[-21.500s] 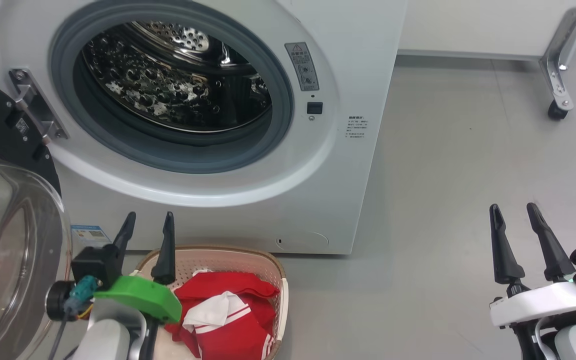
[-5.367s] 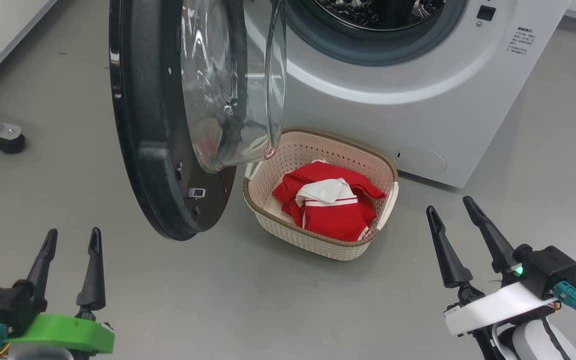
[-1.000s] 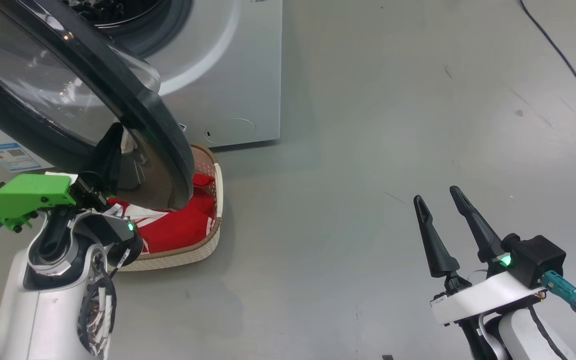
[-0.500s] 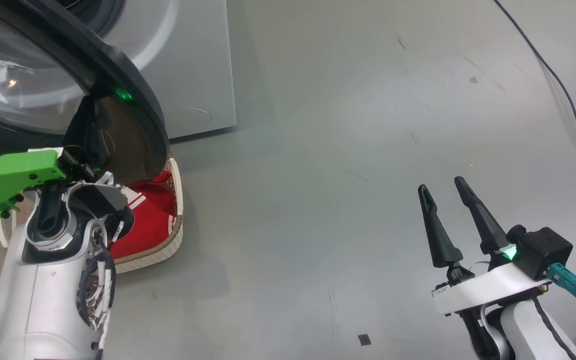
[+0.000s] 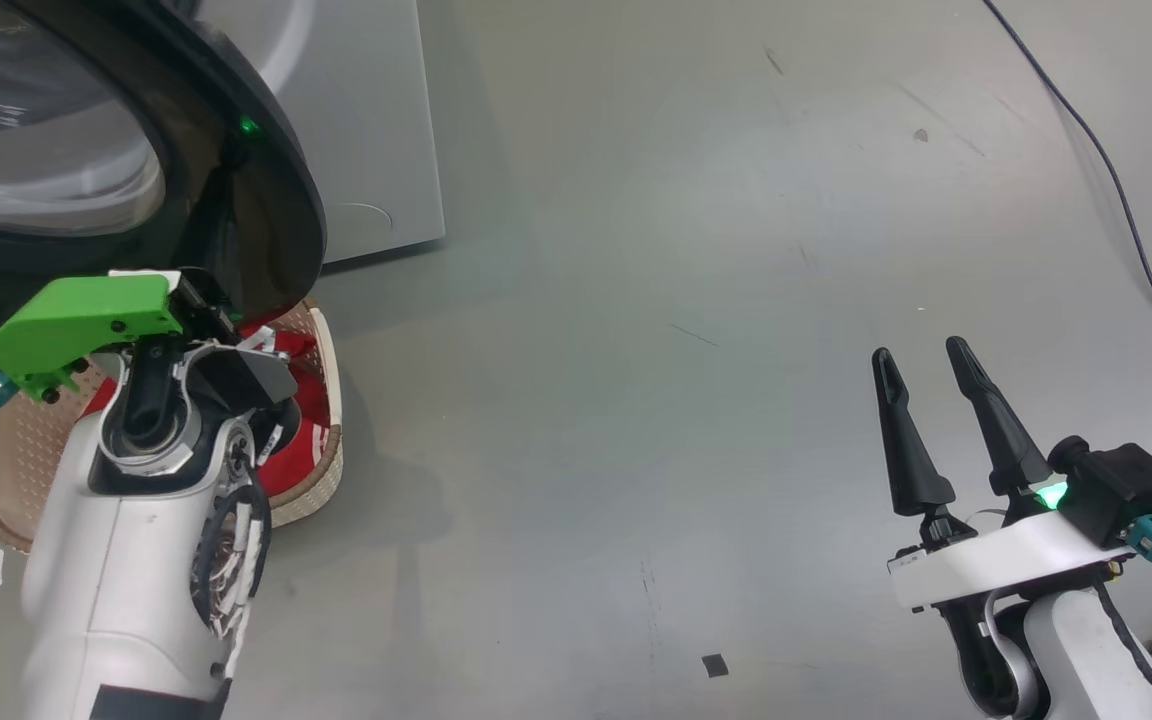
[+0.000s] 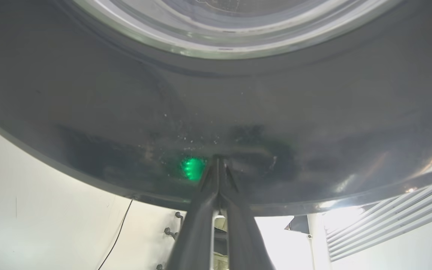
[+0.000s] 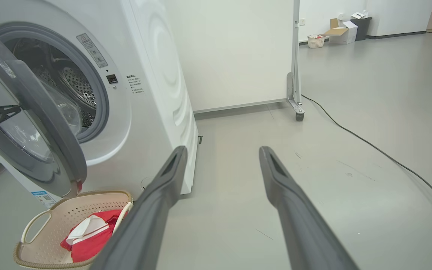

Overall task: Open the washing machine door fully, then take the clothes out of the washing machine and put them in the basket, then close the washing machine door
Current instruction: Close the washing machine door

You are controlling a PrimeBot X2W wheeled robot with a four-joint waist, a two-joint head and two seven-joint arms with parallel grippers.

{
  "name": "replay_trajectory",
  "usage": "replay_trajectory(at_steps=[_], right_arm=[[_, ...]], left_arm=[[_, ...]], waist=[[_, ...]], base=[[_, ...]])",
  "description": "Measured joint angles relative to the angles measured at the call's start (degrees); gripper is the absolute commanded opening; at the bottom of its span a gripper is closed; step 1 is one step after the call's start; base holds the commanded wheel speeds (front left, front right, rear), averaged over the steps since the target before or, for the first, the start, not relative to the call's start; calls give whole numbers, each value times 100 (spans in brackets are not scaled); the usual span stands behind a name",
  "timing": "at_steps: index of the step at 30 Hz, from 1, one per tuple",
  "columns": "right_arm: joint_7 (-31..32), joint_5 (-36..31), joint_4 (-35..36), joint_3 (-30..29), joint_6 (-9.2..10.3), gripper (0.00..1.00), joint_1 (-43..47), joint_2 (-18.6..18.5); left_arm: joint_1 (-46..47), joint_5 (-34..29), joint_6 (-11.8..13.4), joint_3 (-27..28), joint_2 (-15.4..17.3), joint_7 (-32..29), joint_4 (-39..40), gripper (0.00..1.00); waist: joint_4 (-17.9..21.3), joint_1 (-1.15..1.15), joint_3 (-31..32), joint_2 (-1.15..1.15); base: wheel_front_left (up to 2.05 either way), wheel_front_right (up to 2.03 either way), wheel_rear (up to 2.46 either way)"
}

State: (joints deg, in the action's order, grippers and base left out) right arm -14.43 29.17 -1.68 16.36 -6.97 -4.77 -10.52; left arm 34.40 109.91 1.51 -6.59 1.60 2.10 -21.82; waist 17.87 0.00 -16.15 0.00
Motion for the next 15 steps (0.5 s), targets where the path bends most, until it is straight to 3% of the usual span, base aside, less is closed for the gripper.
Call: replay_trajectory(at_steps=[7, 15], right_arm=[[0, -2, 8, -152, -1, 100, -1, -9], [0, -57, 32, -339, -1, 100, 2, -114]], left_arm=[[-10, -218, -180, -586, -2, -238, -157, 0], [-317, -1645, -435, -1766, 293, -490, -313, 0]], waist=[[-221, 0, 65, 0], [-640, 0, 234, 0]], base=[[0, 0, 0], [0, 0, 0]])
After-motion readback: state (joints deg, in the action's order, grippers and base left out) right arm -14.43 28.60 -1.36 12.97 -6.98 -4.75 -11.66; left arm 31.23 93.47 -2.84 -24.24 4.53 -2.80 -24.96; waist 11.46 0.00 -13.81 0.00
